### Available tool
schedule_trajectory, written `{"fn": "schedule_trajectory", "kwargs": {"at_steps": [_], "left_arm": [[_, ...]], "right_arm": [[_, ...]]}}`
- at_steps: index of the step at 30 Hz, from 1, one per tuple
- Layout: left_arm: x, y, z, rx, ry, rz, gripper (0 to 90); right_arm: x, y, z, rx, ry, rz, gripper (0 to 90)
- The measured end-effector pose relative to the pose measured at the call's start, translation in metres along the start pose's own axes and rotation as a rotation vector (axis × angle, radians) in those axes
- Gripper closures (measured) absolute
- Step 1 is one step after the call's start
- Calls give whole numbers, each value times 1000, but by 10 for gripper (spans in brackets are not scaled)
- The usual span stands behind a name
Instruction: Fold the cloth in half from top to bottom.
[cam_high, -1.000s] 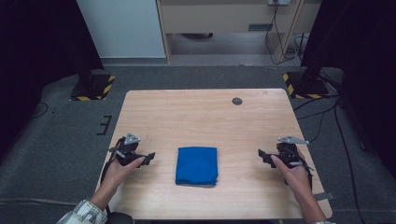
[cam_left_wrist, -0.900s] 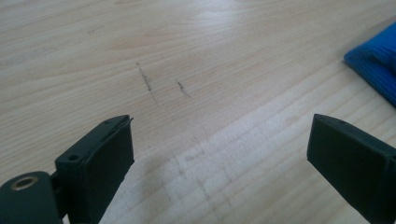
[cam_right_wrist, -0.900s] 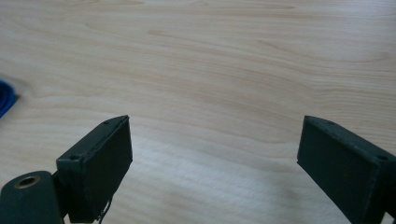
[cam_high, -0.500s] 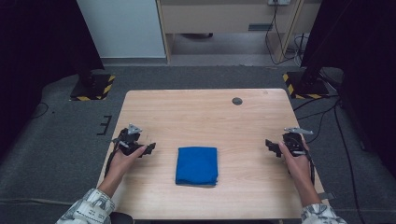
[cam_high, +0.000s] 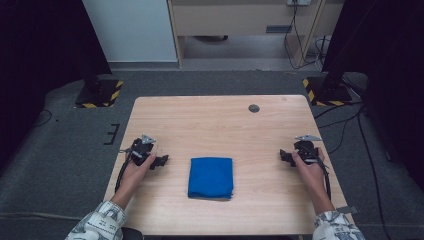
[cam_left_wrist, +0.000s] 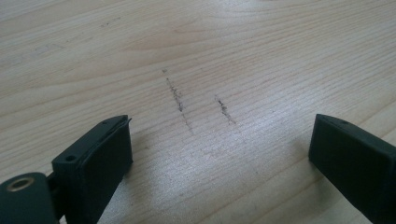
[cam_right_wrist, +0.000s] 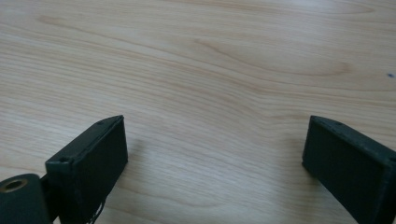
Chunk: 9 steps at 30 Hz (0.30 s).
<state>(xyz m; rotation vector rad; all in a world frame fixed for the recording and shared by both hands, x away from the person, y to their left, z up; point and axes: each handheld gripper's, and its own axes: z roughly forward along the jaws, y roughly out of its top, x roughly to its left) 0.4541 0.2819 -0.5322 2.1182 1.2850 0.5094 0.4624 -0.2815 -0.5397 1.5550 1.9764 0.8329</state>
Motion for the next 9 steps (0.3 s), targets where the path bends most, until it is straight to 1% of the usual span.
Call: {"fn": "schedule_trajectory", "kwargs": {"at_steps": [1, 3, 5, 9], "left_arm": [[1, -1, 1, -9, -6, -7, 41], [2, -5, 3, -47, -12, -3, 16], [2, -5, 2, -46, -12, -1, 12], [1, -5, 2, -46, -10, -3, 10]], "right_arm": [[3, 0, 0, 0, 0, 0, 61], [7, 1, 1, 5, 5, -2, 47], [10, 0, 1, 7, 8, -10, 38], [15, -2, -2, 15, -16, 27, 18]]}}
